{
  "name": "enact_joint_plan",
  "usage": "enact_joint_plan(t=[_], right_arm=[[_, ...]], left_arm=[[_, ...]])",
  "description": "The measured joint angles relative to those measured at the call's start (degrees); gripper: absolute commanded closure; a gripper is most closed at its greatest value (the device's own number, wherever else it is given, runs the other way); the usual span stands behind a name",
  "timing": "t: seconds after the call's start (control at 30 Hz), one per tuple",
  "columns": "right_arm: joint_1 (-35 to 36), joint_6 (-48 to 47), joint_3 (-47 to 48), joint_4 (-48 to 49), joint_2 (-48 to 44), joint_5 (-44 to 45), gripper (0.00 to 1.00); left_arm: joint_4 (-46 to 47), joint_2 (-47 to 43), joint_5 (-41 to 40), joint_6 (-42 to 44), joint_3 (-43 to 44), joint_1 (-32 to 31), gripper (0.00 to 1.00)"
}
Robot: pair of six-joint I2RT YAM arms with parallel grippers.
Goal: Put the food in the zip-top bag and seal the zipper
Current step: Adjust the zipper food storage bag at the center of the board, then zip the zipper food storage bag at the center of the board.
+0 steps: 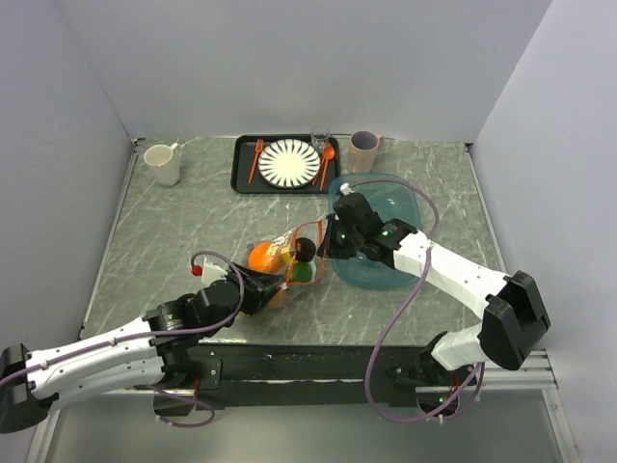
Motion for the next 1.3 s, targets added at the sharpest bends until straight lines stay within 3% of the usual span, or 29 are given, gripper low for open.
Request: enact_joint_plan(t=[0.13,0.3,0.43,0.6,0.7,0.73,0.8,0.87,0.9,1.0,1.1,1.3], right_arm=[[0.00,0.20,-0.50,0.00,-0.09,-0.35,1.00],[0.00,0.22,-0.50,0.07,-0.09,-0.96,1.00],[0.00,0.20,-0.50,0.09,-0.09,-1.36,1.00],[0.07,0.13,-0.79,0.44,-0.11,-1.79,0.99],[0.07,0.17,-1.42,0.70,-0.15,-2.54,0.84],[0.07,-0.02,-1.44,0.63,-0.17,-2.51,0.68],[0.07,0.24,-1.44,0.44,-0.74,-2.29,0.47],[0.09,0.04,-1.44,-0.02,-2.08,-1.46,0.32],[0.09,0.17,-1.44,-0.46,-3.26,-0.63,0.30],[0.13,0.92,-1.44,-1.49,-8.50,2.01,0.31],[0.13,2.89,-1.55,-1.53,-13.88,2.60,0.40],[2.67,11.85,-7.91,4.26,-21.62,-4.13,0.50]], left_arm=[[-0.07,-0.81,-0.63,-0.79,-0.11,0.00,0.64],[-0.59,-2.62,-1.46,-1.31,-1.01,0.00,0.81],[-1.38,-3.13,-1.95,-1.88,-1.01,0.00,0.83],[-1.55,-3.15,-1.97,-1.92,-1.01,0.00,0.99],[-1.75,-3.15,-1.99,-1.99,-1.01,0.00,0.99],[-1.81,-3.17,-1.99,-2.01,-1.01,0.00,0.99],[-2.12,-3.30,-1.99,-2.01,-1.01,0.00,0.99],[-2.47,-3.56,-2.05,-1.99,-1.01,0.00,0.99],[-2.60,-3.69,-2.14,-1.95,-1.01,0.00,0.99],[-2.58,-3.93,-2.36,-1.77,-1.03,-0.02,0.99],[-2.01,-3.87,-2.38,-1.27,-1.16,0.00,0.99],[1.22,-1.20,-2.23,0.83,-1.33,0.00,0.99]])
